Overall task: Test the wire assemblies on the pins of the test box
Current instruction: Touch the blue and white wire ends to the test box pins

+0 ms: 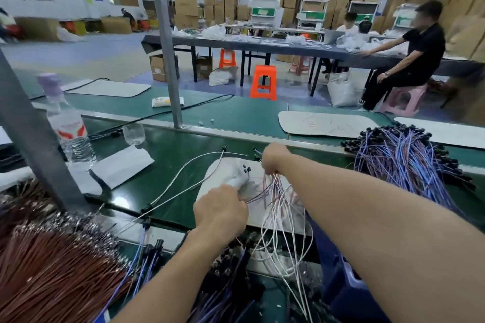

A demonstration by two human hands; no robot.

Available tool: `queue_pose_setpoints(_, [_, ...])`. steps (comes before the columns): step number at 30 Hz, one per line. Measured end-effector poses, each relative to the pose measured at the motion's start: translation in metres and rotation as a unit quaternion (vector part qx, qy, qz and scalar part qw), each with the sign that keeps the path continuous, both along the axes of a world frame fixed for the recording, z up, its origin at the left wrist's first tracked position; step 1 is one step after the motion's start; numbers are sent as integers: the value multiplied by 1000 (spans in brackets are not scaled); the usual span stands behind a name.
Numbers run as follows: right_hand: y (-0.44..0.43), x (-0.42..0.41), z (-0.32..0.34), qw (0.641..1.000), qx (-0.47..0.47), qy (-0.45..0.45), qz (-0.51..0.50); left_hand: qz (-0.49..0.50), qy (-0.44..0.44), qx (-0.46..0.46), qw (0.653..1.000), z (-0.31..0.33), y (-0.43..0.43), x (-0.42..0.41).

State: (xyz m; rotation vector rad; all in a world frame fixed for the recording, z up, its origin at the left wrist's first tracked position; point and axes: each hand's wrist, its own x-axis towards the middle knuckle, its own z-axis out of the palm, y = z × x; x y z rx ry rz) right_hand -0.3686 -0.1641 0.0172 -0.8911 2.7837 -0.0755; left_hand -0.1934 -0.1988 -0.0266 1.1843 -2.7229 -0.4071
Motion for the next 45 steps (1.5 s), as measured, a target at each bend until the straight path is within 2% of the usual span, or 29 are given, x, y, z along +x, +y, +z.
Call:
queue_pose_setpoints(3, [-13, -4, -13, 999, -14, -12, -45, 12, -16, 17, 1000, -10, -7, -5])
queue_pose_setpoints(5, [-15, 1, -13, 999, -20, -36, -33, 4, -25, 6, 1000, -15, -11, -4])
queue_pose_setpoints(7, [-15, 6, -6, 1000, -3, -22, -1, -2, -28, -21, 999, -14, -15, 1])
queue_pose_setpoints(11, [-2, 10, 17, 996, -27, -79, 33, 12, -7, -34, 999, 0, -21, 13])
queue_pose_setpoints(16, [35, 57, 17, 995, -38, -78, 52, 19, 54, 22, 998, 25, 0, 37])
queue_pose_setpoints(18, [47, 92, 17, 996, -40, -38, 70, 25, 91, 44, 995, 29, 12, 53])
queue_pose_setpoints(20, [60, 132, 15, 993, -9, 39, 110, 14, 138, 50, 989, 29, 20, 76])
queue_pose_setpoints(21, [68, 150, 12, 991, -16, 41, 124, 2, 161, 49, 986, 28, 24, 90])
queue_pose_setpoints(24, [90, 190, -7, 987, -16, -12, 160, -29, 203, 90, 975, 25, 38, 132])
queue_pose_setpoints(27, [116, 216, -25, 985, -48, -67, 150, -44, 230, 123, 964, 12, 57, 168])
queue_pose_setpoints(30, [135, 230, -34, 983, -89, -51, 149, -41, 230, 104, 967, -7, 75, 192])
queue_pose_setpoints(36, [147, 233, -39, 979, -101, -28, 173, -40, 197, 100, 974, -34, 96, 203])
queue_pose_setpoints(41, [152, 233, -41, 976, -80, -40, 201, -36, 243, 88, 965, -46, 92, 203])
queue_pose_setpoints(45, [155, 247, -52, 969, -51, 54, 236, -46, 263, 70, 961, -52, 92, 202])
